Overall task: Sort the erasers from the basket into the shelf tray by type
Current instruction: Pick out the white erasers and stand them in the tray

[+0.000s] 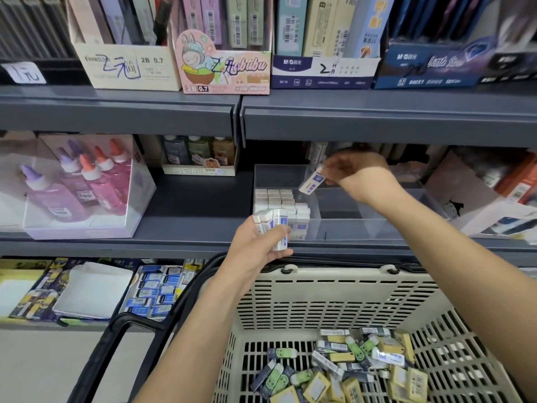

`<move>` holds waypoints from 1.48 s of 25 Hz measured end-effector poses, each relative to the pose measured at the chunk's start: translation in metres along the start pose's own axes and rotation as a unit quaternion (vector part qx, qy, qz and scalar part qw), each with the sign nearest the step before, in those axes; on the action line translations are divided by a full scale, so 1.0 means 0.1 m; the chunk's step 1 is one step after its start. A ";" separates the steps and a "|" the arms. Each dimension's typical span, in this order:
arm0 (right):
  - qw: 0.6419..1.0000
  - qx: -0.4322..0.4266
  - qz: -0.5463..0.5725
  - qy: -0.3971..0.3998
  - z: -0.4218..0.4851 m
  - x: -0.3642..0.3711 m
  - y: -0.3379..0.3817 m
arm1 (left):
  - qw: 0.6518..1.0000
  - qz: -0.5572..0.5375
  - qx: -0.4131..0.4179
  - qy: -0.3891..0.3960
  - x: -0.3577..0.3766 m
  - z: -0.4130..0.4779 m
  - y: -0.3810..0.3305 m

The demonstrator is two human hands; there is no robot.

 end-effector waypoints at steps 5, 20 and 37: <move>0.985 -0.037 -0.151 0.077 0.03 0.27 -0.01 | 1.000 0.005 0.004 -0.001 -0.01 -0.01 0.00; 0.983 -0.114 -0.095 0.107 -0.29 0.41 0.15 | 1.000 -0.014 -0.008 -0.002 -0.02 0.00 0.01; 0.994 -0.035 -0.107 0.003 0.02 0.04 0.02 | 0.999 -0.007 -0.020 -0.049 -0.01 0.01 0.00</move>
Point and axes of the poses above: each hand's wrist, its own z-axis towards the middle knuckle, its own x-axis out of the palm, y = z × x, the point moved 6 cm from there along z, towards the middle knuckle, and after that the axes turned 7 degrees about -x, right-handed, at the moved point
